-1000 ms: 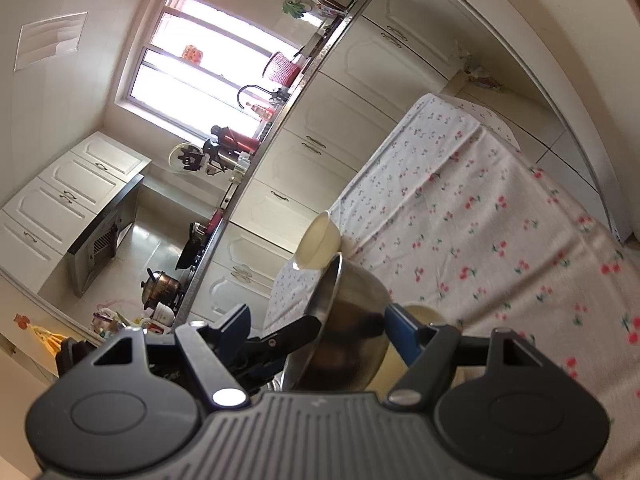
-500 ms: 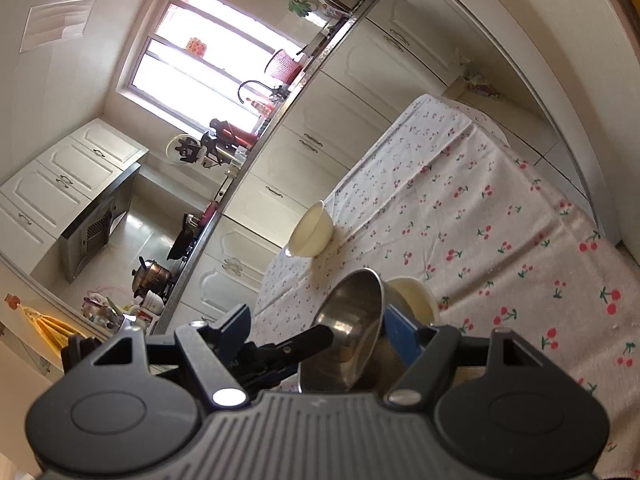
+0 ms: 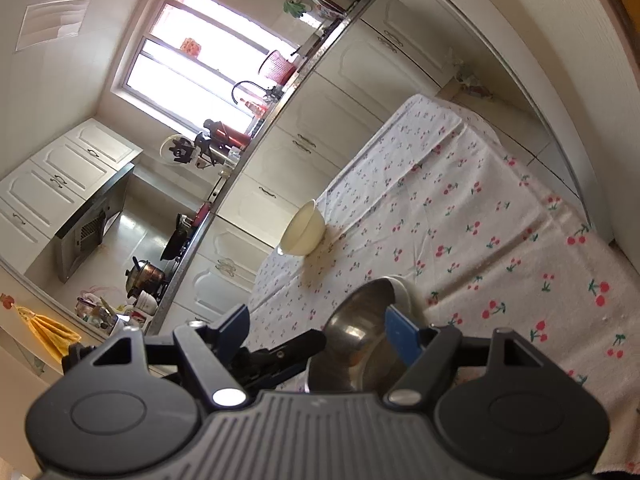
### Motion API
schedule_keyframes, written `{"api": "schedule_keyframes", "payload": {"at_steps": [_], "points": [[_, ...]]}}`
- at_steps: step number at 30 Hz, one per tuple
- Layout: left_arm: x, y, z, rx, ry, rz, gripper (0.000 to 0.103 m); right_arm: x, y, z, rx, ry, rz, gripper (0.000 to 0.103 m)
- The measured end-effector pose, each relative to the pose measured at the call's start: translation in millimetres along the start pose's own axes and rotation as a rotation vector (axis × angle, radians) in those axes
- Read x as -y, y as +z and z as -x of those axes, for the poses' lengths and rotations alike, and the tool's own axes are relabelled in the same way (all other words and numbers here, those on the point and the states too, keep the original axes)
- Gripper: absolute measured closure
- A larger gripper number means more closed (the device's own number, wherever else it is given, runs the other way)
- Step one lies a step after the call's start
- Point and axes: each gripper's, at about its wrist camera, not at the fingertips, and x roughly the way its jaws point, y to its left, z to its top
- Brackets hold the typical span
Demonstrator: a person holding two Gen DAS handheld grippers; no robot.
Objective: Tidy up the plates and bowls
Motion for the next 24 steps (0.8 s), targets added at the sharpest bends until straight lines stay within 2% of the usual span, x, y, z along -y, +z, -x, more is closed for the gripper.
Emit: {"api": "schedule_keyframes", "payload": {"at_steps": [1,4,6,9,18,24], "points": [[-1,0,2,0.001,-0.003,0.007,0.06,0,0,1,0.002,0.002,-0.004,0.026],[-4,0,5,0.004,-0.024,0.04,0.056,1,0,5,0.012,-0.001,-0.014,0.024],[-6,-1,10,0.019,-0.023,0.042,0.051,0,1,6,0.013,-0.001,-0.02,0.012],[-9,-2,19,0.039,-0.015,0.033,0.044,-7,2,8,0.024,-0.015,0.0,0.006],[-30,16,53,0.125,0.071,0.004,0.029,-35,9,-3,0.001,-0.009,0.069,0.001],[-49,36,64,0.182,0.144,0.017,0.01,-50,17,-25,-0.028,-0.007,0.1,0.001]]}}
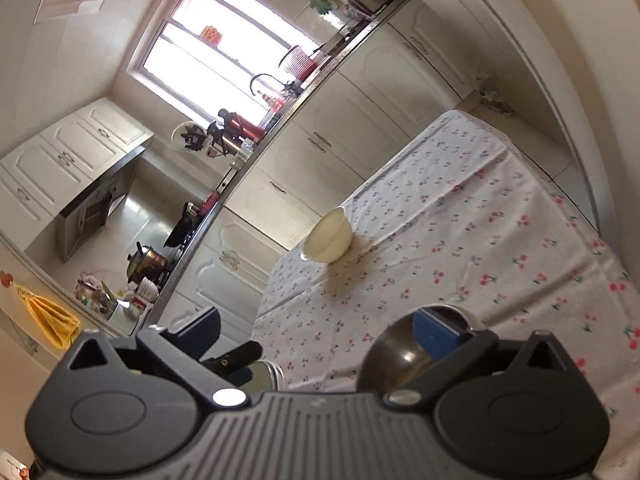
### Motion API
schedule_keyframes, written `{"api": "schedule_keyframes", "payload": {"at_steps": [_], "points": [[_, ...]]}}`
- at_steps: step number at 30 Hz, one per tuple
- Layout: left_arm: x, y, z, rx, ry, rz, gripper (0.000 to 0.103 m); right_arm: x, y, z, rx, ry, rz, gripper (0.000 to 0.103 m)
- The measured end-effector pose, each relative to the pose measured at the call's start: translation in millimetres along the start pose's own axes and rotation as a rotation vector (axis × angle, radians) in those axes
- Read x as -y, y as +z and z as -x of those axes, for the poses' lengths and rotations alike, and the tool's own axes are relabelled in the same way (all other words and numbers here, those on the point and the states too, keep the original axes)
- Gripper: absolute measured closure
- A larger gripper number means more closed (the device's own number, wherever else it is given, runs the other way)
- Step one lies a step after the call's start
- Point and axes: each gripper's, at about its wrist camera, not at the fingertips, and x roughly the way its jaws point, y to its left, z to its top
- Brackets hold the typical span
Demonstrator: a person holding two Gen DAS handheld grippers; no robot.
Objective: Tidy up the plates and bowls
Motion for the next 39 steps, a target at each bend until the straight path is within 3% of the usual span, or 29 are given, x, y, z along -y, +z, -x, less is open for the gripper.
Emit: {"api": "schedule_keyframes", "payload": {"at_steps": [2,7,25,35,39], "points": [[-3,6,-2,0.017,0.027,0.0,0.004,-4,4,-9,-0.013,-0.002,-0.003,0.001],[-13,23,-14,0.041,0.08,-0.015,0.001,-13,15,-32,-0.039,0.01,-0.007,0.001],[-51,84,-71,0.07,0.209,0.03,0.0,-30,71,-148,-0.112,0.019,0.024,0.001],[-63,104,-112,0.049,0.213,0.059,0.0,-23,98,-221,-0.148,0.023,0.066,0.001],[-63,115,-135,0.031,0.2,0.064,0.006,-13,106,-245,-0.163,0.007,0.057,0.001]]}}
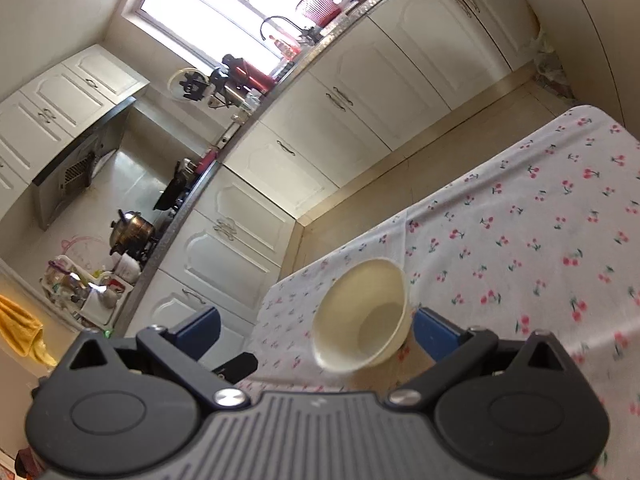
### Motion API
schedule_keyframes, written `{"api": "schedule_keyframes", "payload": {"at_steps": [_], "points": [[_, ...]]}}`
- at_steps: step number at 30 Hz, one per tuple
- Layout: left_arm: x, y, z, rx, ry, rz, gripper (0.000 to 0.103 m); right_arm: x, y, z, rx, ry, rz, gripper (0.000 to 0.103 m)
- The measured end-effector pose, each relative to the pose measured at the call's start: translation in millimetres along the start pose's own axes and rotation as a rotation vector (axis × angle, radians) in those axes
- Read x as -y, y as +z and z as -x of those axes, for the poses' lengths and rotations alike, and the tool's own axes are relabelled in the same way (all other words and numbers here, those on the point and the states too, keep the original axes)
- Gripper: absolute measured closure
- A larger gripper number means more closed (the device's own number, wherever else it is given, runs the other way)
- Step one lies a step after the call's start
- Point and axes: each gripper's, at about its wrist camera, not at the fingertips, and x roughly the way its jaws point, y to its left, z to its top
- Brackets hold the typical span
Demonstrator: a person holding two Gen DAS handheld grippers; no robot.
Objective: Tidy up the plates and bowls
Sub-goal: 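Move the left gripper to the nested cream bowls and grasp the rim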
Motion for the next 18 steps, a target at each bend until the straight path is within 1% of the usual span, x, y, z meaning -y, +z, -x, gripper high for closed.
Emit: {"api": "schedule_keyframes", "payload": {"at_steps": [3,5,7,10,14,16,18], "points": [[6,3,-17,-0.012,0.006,-0.008,0.01,10,4,-14,-0.012,0.002,-0.031,0.001],[10,4,-28,-0.028,0.009,-0.009,0.017,17,6,-23,-0.027,0.008,-0.06,0.001],[13,6,-38,-0.055,0.006,-0.01,0.032,20,9,-31,-0.041,0.01,-0.075,0.001],[15,5,-51,-0.086,0.012,-0.013,0.045,24,11,-40,-0.057,0.013,-0.091,0.001],[20,5,-61,-0.103,0.009,-0.011,0.053,26,15,-48,-0.069,0.007,-0.098,0.001],[21,4,-64,-0.11,-0.002,-0.021,0.059,27,17,-51,-0.072,0.009,-0.102,0.001],[23,3,-65,-0.117,-0.01,-0.029,0.062,28,18,-52,-0.073,0.015,-0.111,0.001]]}}
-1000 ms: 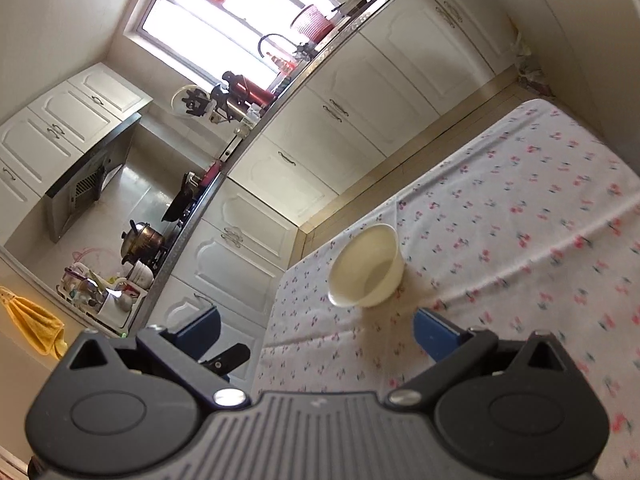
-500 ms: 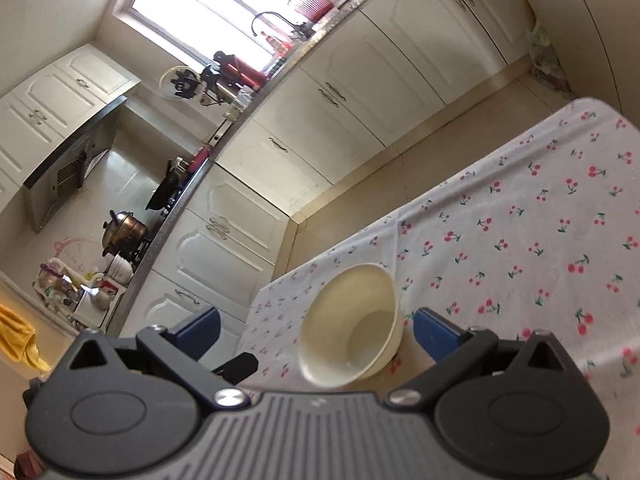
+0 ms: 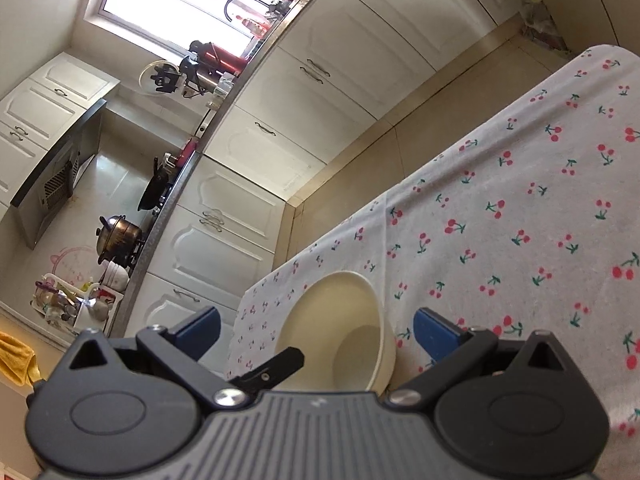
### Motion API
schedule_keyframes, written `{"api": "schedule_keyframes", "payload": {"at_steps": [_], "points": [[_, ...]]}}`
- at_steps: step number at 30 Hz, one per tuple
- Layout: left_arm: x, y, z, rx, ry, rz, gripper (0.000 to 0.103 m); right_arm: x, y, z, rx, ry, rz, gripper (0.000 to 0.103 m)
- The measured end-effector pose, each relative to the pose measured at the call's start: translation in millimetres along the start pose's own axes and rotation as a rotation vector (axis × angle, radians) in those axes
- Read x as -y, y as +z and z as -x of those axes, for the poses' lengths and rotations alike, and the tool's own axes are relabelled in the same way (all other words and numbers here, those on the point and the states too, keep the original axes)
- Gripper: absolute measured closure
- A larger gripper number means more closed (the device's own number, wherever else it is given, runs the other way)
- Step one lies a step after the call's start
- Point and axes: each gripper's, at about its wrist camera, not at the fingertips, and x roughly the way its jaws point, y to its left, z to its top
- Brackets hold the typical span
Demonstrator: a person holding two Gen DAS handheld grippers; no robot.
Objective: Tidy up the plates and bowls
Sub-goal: 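Move the left gripper to the nested cream bowls and grasp the rim, then lift the cream bowls with the left gripper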
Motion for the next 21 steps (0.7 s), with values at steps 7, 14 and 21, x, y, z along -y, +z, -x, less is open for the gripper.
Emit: {"api": "schedule_keyframes", "payload": {"at_steps": [7,14,21], "points": [[-1.3,3.0,-1.2,-0.008,-0.022,0.006,0.066,-4.8,-1.2,-5.6,-0.024,0.022,0.001,0.001],[-1.2,4.9,-3.3,-0.012,-0.055,0.003,0.067,-8.3,-2.5,-6.6,-0.035,0.027,0.005,0.001],[-3.1,3.0,2.1,-0.02,-0.069,0.012,0.067,-7.8,-4.3,-0.8,-0.037,0.026,-0.013,0.0]]}}
